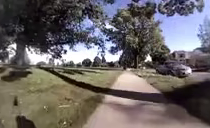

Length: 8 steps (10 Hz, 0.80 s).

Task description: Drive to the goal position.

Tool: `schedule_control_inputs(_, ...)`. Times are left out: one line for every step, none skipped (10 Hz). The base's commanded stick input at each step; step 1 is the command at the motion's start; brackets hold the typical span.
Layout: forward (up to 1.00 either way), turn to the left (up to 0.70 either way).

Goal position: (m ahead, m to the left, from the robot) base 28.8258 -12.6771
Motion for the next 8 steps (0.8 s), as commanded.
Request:
schedule_control_inputs(1.0, 0.31)
schedule_control_inputs(1.0, 0.31)
schedule_control_inputs(1.0, 0.31)
schedule_control_inputs(1.0, 0.31)
schedule_control_inputs(1.0, 0.31)
schedule_control_inputs(1.0, 0.31)
schedule_control_inputs(1.0, 0.31)
schedule_control_inputs(1.0, 0.29)
